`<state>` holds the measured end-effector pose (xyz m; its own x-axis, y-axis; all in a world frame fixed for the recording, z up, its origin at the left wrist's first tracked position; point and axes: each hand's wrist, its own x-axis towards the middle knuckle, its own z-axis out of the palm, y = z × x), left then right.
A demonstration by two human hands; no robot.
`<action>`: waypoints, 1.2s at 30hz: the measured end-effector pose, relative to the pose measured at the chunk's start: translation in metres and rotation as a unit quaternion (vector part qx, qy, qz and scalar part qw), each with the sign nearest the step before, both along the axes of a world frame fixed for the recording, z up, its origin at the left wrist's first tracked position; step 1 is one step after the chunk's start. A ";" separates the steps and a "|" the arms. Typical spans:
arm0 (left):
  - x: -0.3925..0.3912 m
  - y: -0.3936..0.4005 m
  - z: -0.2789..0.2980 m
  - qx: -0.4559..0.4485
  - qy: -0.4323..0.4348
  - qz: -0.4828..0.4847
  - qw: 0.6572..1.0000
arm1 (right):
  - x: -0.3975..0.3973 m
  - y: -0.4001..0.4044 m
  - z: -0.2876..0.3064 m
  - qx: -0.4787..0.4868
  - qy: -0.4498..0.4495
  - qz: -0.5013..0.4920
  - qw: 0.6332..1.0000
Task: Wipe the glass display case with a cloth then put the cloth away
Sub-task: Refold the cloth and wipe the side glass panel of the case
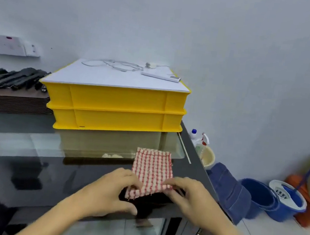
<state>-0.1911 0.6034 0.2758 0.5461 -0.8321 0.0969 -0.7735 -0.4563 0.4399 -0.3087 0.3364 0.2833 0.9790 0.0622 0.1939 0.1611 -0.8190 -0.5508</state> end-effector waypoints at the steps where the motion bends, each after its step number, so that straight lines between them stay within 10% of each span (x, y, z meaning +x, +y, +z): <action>1: 0.001 -0.003 0.007 -0.004 0.031 0.016 0.999 | 0.010 -0.004 0.006 0.014 0.011 0.019 1.000; 9: 0.057 -0.033 0.048 -0.121 0.131 0.171 0.969 | 0.098 -0.028 0.036 0.193 0.072 -0.022 0.978; 15: 0.091 -0.058 0.029 -0.085 0.127 0.208 0.966 | 0.126 -0.017 0.016 -0.098 0.022 -0.156 0.983; 19: 0.096 -0.062 0.020 -0.099 0.089 0.199 0.971 | 0.122 0.000 0.013 -0.094 -0.104 0.027 0.990; 23: 0.106 -0.065 0.019 -0.090 0.056 0.183 0.977 | 0.119 -0.007 0.004 -0.149 -0.024 0.204 0.967; 36: 0.146 -0.031 0.006 -0.009 0.011 0.242 0.970 | 0.190 0.015 -0.009 -0.245 0.052 0.239 0.938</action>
<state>-0.0450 0.5727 0.2821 0.8746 -0.4758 0.0933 -0.4608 -0.7560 0.4649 -0.1183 0.3512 0.2747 0.8282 0.5562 -0.0686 0.5411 -0.8255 -0.1604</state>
